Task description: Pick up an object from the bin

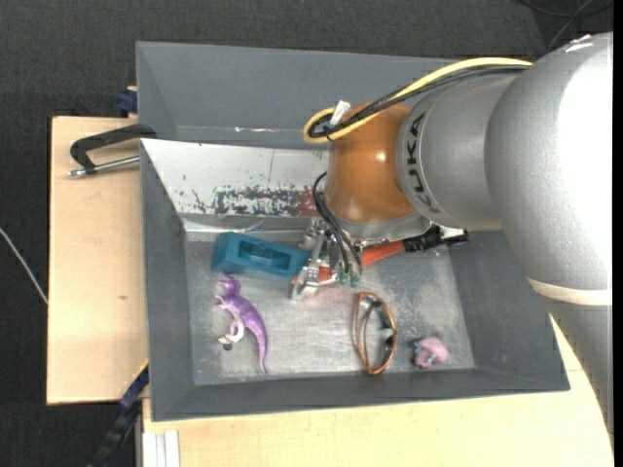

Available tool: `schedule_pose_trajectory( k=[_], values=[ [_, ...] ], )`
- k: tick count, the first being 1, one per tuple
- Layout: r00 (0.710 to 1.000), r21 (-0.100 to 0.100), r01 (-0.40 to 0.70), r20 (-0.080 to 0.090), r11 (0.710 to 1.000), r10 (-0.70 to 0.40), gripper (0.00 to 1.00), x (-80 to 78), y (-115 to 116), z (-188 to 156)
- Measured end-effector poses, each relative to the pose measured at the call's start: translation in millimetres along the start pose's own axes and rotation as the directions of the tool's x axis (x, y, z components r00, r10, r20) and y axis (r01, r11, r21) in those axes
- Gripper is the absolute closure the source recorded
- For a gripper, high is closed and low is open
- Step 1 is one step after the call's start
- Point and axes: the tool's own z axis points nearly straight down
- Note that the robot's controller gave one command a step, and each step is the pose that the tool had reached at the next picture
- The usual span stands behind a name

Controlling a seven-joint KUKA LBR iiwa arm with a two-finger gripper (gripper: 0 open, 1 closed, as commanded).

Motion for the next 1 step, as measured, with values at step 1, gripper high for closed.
schedule_pose_trajectory(
  k=[1],
  values=[
    [0.988,-0.002,0.152,0.001,0.988,-0.152,1.00,-2.3,25.2,-158.3]
  ],
)
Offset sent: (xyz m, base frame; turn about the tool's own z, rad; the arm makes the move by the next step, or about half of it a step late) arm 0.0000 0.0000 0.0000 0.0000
